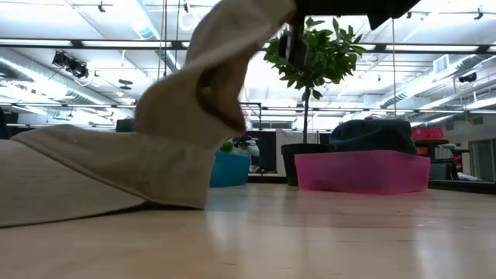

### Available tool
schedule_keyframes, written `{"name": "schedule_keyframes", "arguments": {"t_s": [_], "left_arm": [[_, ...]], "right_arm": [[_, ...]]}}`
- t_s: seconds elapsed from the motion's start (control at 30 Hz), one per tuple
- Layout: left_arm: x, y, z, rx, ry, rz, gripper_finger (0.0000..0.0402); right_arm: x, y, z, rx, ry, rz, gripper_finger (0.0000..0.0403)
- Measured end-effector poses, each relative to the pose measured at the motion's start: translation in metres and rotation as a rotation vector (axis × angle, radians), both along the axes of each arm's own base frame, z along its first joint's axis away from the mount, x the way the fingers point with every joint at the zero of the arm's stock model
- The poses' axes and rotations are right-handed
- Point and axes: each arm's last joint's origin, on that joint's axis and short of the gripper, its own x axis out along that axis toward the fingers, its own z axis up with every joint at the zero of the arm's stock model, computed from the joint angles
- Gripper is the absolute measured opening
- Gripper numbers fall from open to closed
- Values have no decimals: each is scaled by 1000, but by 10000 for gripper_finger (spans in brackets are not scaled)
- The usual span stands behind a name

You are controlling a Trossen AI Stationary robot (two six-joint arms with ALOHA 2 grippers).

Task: Pick & Place hat
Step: Put the top brown cap into the blue bin

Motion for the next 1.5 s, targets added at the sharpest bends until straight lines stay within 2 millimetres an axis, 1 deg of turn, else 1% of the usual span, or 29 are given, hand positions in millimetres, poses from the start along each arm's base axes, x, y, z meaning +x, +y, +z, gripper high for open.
{"name": "schedule_keyframes", "arguments": {"t_s": [0.13, 0.3, 0.47, 0.63, 0.77, 0.87, 1.0, 1.07, 1.13, 1.2, 1.3, 1.47, 1.5], "left_arm": [[1, 2, 0, -1, 1, 9, 303], [3, 5, 0, 19, 11, 2, 303], [7, 8, 2, 68, -19, 2, 303], [23, 8, 9, 119, -45, -148, 303], [40, 12, 16, 85, -76, -335, 303], [52, 18, 22, 53, -127, -449, 303], [63, 28, 29, 123, -176, -521, 303], [67, 35, 30, 92, -191, -578, 303], [70, 41, 30, 20, -193, -644, 303], [75, 46, 27, -37, -184, -694, 303], [79, 52, 24, -104, -173, -761, 303], [87, 57, 24, -219, -222, -866, 303], [89, 56, 26, -229, -253, -887, 303]], "right_arm": [[-3, 0, 9, -10, -61, 106, 0], [-6, 4, 11, 27, -57, 265, 0], [-9, 10, 11, 77, -32, 382, 0], [-14, 23, 14, 153, -19, 521, 0], [-19, 39, 18, 189, -16, 610, 0], [-23, 48, 19, 205, -6, 641, 0], [-26, 58, 19, 213, 3, 672, 0], [-27, 61, 19, 220, 10, 680, 0], [-28, 63, 20, 232, 20, 683, 0], [-27, 65, 25, 228, 4, 690, 0], [-24, 66, 40, 206, -42, 697, 0], [-19, 67, 62, 134, -56, 700, 0], [-19, 67, 65, 118, -42, 701, 0]]}}
